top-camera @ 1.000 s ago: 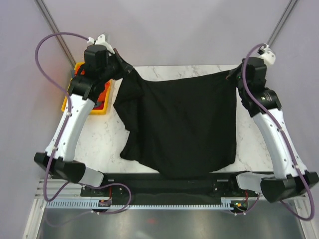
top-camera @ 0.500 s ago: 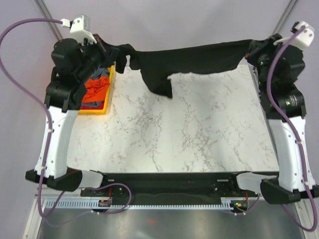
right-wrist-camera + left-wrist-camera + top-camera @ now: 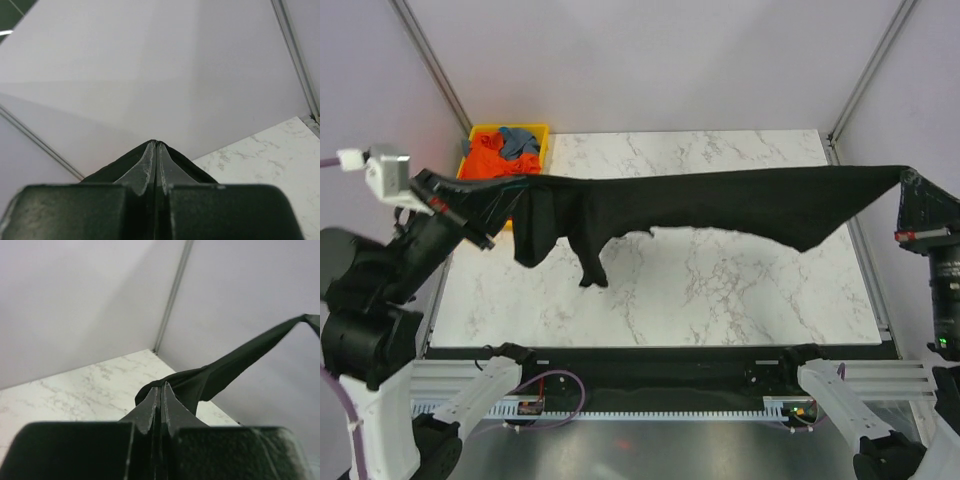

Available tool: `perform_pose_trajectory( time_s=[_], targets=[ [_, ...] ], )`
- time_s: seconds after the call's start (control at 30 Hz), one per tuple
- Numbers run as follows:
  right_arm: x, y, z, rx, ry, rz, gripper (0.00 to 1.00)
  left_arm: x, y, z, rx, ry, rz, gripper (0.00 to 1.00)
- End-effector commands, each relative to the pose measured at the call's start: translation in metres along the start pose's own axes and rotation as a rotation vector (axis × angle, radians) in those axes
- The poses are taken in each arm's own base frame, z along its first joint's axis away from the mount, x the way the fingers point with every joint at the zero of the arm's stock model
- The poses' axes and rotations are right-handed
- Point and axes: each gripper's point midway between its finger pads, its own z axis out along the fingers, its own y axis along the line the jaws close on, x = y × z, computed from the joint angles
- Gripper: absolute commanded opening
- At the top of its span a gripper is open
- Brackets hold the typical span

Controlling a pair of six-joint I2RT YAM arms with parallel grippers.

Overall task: Fold and stack the t-shirts
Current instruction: Flatten the tshirt out

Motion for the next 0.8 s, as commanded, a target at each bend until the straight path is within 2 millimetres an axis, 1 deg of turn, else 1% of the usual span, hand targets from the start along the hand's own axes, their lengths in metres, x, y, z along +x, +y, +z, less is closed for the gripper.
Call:
perform_pose_trajectory(
  time_s=[0.0,0.03,0.07,0.13,0.17,0.2,0.23,0.27,0.3,0.33,0.37,0.4,0.43,0.47,0.5,0.53,0.57,0.6,0.63,0.67,0.7,0.73,0.77],
  targets=[
    [-0.003,-0.007,-0.014,0.037,0.001,0.044,0.00,-0.014,-0.038,-0.026,0.145,-0.042,0.019,0.02],
    [-0.002,-0.010,-0.014,0.051,-0.004,0.042,0.00,-0.013,-0.040,-0.025,0.156,-0.035,0.014,0.02],
    [-0.005,-0.017,-0.012,0.089,-0.024,0.039,0.00,-0.011,-0.038,-0.023,0.157,-0.030,0.014,0.02],
    [-0.001,-0.029,0.000,0.151,-0.035,0.014,0.00,-0.004,-0.025,-0.009,0.126,-0.010,0.019,0.02],
    [0.000,-0.038,0.006,0.198,-0.049,-0.006,0.00,0.003,-0.015,0.004,0.105,0.010,0.019,0.02],
    [0.010,-0.046,0.021,0.239,-0.044,-0.035,0.00,0.012,0.000,0.016,0.063,0.029,0.016,0.02],
    [0.017,-0.053,0.029,0.268,-0.035,-0.070,0.00,0.016,0.011,0.026,0.040,0.032,0.045,0.02],
    [0.041,-0.069,0.042,0.318,0.007,-0.107,0.00,0.030,0.028,0.045,0.006,0.073,0.041,0.02],
    [0.047,-0.076,0.052,0.346,-0.010,-0.116,0.00,0.046,0.047,0.057,-0.035,0.106,0.063,0.02],
    [0.060,-0.083,0.058,0.361,0.004,-0.129,0.00,0.058,0.058,0.066,-0.052,0.132,0.066,0.02],
    [0.089,-0.099,0.068,0.388,0.043,-0.151,0.00,0.072,0.073,0.086,-0.066,0.157,0.065,0.02],
    [0.104,-0.107,0.072,0.398,0.062,-0.155,0.00,0.100,0.090,0.095,-0.085,0.211,0.057,0.02],
    [0.119,-0.116,0.074,0.409,0.075,-0.155,0.00,0.118,0.099,0.104,-0.086,0.245,0.049,0.02],
    [0.135,-0.124,0.077,0.418,0.090,-0.151,0.00,0.128,0.107,0.116,-0.076,0.242,0.055,0.02],
    [0.166,-0.144,0.081,0.443,0.109,-0.161,0.00,0.171,0.126,0.127,-0.086,0.331,0.024,0.02],
    [0.182,-0.155,0.084,0.461,0.118,-0.167,0.00,0.189,0.135,0.135,-0.084,0.358,0.014,0.02],
    [0.215,-0.176,0.090,0.488,0.139,-0.180,0.00,0.207,0.144,0.143,-0.076,0.373,0.013,0.02],
    [0.228,-0.188,0.093,0.515,0.135,-0.191,0.00,0.244,0.165,0.157,-0.090,0.445,0.003,0.02],
    [0.243,-0.199,0.096,0.531,0.138,-0.197,0.00,0.262,0.177,0.164,-0.100,0.477,0.003,0.02],
    [0.271,-0.217,0.104,0.558,0.153,-0.212,0.00,0.273,0.190,0.176,-0.113,0.500,0.011,0.02],
    [0.283,-0.226,0.109,0.575,0.156,-0.218,0.00,0.317,0.214,0.186,-0.131,0.594,0.001,0.02],
    [0.294,-0.235,0.113,0.597,0.162,-0.231,0.00,0.337,0.226,0.193,-0.139,0.638,-0.007,0.02],
    [0.301,-0.239,0.123,0.601,0.144,-0.227,0.00,0.352,0.236,0.200,-0.146,0.671,-0.014,0.02]
  ],
)
